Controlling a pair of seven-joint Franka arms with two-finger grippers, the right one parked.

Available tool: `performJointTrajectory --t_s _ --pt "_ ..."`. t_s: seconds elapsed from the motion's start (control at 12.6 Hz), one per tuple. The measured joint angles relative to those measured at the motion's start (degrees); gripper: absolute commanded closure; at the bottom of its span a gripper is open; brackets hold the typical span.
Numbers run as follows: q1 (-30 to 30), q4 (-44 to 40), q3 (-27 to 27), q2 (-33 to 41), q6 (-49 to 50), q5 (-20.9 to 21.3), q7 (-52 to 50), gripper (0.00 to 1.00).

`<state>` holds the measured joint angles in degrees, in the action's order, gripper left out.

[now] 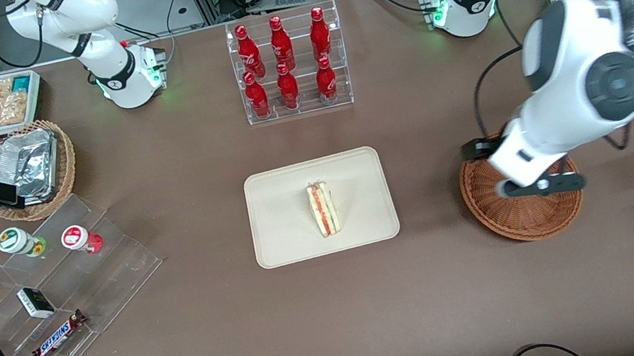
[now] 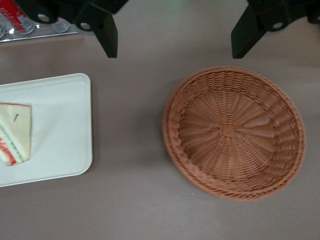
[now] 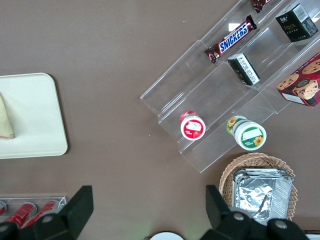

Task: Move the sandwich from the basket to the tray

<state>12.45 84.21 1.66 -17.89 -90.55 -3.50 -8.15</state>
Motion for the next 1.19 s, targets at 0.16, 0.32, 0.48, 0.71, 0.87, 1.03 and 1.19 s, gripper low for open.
performJointTrajectory --t_s 0.16,0.32,0.48,0.71,0.87,1.03,1.19 --pt "-3.1 1.7 0.0 1.6 -0.2 0.0 3.0 0.00" --pt "-5.4 2.7 0.0 3.0 -0.2 0.1 4.4 0.00" --pt "-6.6 4.5 0.0 5.3 -0.2 0.7 6.2 0.00" --pt "-8.2 7.8 0.0 10.0 0.2 1.0 7.4 0.00" --pt "-8.3 10.6 0.0 13.5 0.4 1.2 7.4 0.00" --pt "-8.7 13.4 0.1 16.4 0.6 1.4 7.4 0.00" --pt "-10.5 14.5 1.2 17.8 1.7 1.4 7.5 0.00"
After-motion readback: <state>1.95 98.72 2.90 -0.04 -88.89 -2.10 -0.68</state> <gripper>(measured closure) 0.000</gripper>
